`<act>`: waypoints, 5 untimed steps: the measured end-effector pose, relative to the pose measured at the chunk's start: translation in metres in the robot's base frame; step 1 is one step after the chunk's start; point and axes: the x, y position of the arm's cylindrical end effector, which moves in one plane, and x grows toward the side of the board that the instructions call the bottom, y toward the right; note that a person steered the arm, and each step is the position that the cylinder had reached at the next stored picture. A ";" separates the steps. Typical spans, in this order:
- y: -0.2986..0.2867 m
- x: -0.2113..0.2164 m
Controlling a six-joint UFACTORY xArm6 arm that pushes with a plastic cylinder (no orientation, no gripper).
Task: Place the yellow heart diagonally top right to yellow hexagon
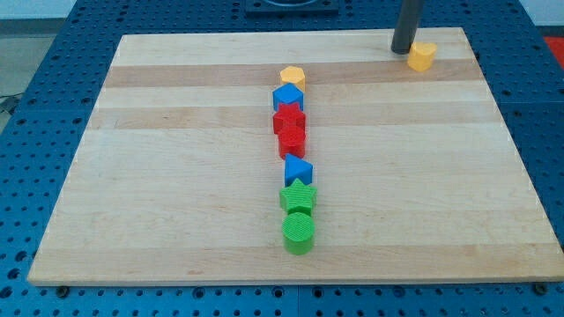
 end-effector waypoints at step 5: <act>-0.049 -0.004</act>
